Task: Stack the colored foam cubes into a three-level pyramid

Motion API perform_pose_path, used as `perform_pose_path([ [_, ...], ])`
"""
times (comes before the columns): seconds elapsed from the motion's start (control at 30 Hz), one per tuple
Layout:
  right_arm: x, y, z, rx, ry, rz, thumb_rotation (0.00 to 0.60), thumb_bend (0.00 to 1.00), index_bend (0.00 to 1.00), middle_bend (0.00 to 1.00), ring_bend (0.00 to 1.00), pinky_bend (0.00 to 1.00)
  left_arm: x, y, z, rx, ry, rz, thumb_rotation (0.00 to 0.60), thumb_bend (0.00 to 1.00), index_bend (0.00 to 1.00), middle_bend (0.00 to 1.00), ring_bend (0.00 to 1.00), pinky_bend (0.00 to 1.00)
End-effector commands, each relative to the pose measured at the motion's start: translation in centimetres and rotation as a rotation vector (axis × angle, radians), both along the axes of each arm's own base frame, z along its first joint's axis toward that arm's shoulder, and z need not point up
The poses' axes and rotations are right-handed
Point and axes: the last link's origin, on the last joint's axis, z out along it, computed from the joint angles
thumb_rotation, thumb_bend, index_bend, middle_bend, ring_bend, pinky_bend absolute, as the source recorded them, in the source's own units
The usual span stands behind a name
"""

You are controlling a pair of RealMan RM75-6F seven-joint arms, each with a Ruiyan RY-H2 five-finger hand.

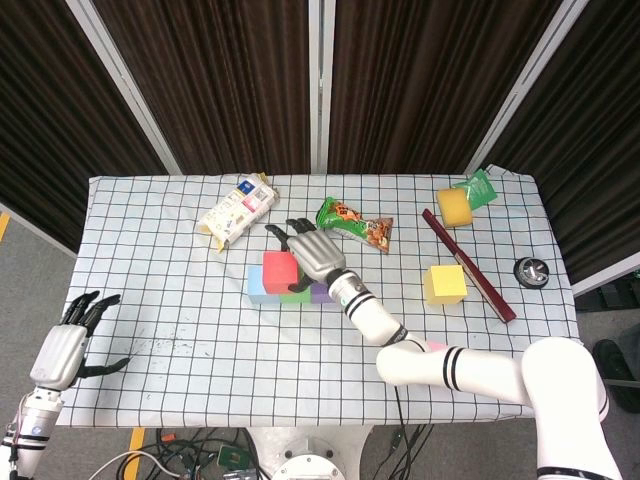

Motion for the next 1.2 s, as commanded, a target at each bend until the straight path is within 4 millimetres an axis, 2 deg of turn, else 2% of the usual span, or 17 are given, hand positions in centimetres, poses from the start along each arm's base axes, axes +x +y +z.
perform_pose_path([
  [0.03, 0.1, 0.0, 0.0, 0.0, 0.003, 0.004, 0.6, 0.13, 0.0, 0.42, 0.01, 0.0, 0.0, 0.0, 0.0, -0.001, 0.0, -0.002, 0.6, 0.0, 0.11, 0.16, 0.03, 0.01],
  [0.47, 0.6, -0.1, -1.0, 0.01, 0.008, 0.003, 0.6, 0.14, 0.0, 0.41, 0.01, 0.0, 0.4, 0.0, -0.1, -0.019, -0.037, -0.003, 0.6, 0.0, 0.11, 0.16, 0.03, 0.01],
  [1.2, 0.6, -0.2, -1.3, -0.003, 0.01, -0.021, 0.6, 0.14, 0.0, 0.4, 0.01, 0.0, 0.5, -0.2, -0.1, -0.039, -0.09, 0.003, 0.6, 0.0, 0.11, 0.16, 0.03, 0.01],
])
